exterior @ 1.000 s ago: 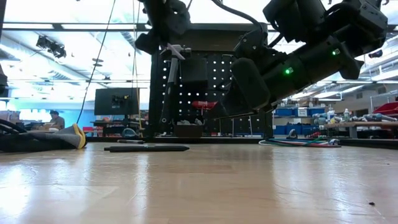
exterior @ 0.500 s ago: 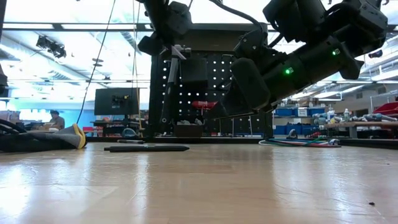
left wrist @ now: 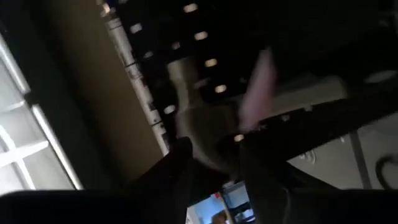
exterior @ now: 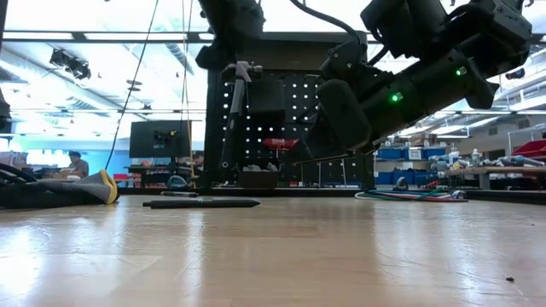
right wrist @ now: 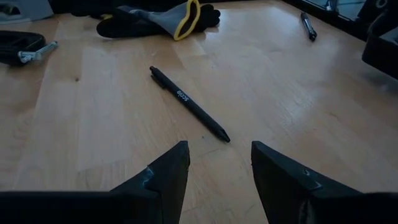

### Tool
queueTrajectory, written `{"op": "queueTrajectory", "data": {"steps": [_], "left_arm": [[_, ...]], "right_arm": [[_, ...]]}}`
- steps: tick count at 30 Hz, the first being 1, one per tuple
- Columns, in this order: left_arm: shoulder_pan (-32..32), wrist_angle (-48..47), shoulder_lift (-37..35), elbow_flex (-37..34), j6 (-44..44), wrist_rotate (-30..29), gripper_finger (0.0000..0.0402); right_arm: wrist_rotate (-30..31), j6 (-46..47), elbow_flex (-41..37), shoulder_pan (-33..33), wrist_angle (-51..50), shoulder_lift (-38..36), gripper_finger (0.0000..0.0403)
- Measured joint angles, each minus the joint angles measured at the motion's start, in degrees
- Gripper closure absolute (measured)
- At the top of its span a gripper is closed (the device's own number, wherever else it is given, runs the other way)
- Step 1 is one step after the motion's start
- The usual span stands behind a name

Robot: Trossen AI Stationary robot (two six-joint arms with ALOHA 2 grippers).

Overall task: Hang tools onto peg board
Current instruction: Put the pink pen on the peg board

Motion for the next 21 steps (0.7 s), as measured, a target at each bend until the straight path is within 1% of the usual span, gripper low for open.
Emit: {"op": "queueTrajectory", "data": {"steps": [8, 10, 13, 15, 18, 20, 21], "left_arm": [[-0.8, -0.6, -2.6, 2.8, -4.8, -0.1, 0.0259], [-1.1, -3.1, -4.1, 2.9, -8.1, -0.1, 0.0259], [-1.2, -9.2, -6.2, 3.0, -17.4, 0.1, 0.0259], [-0.6, -16.9, -7.8, 2.9, -27.5, 3.5, 0.0259], [1.5, -26.6, -9.2, 2.9, -43.3, 14.1, 0.026], [3.5, -28.9, -9.1, 2.9, -50.8, 19.9, 0.027], [4.4, -28.9, -8.9, 2.6, -52.8, 21.3, 0.0278]], "right_arm": [[0.0, 0.0, 0.0, 0.0, -0.1, 0.0, 0.0222], [-0.1, 0.0, 0.0, 0.1, -0.2, 0.0, 0.0222], [-0.2, 0.0, 0.0, 0.1, -0.3, 0.0, 0.0222], [-0.5, 0.0, 0.0, 0.1, -0.4, 0.0, 0.0222], [-0.7, 0.0, 0.0, 0.1, -0.8, 0.0, 0.0222], [-0.7, 0.2, 0.0, 0.1, -0.8, 0.0, 0.0222], [-0.7, 0.2, 0.0, 0.1, -0.8, 0.0, 0.0222]]}}
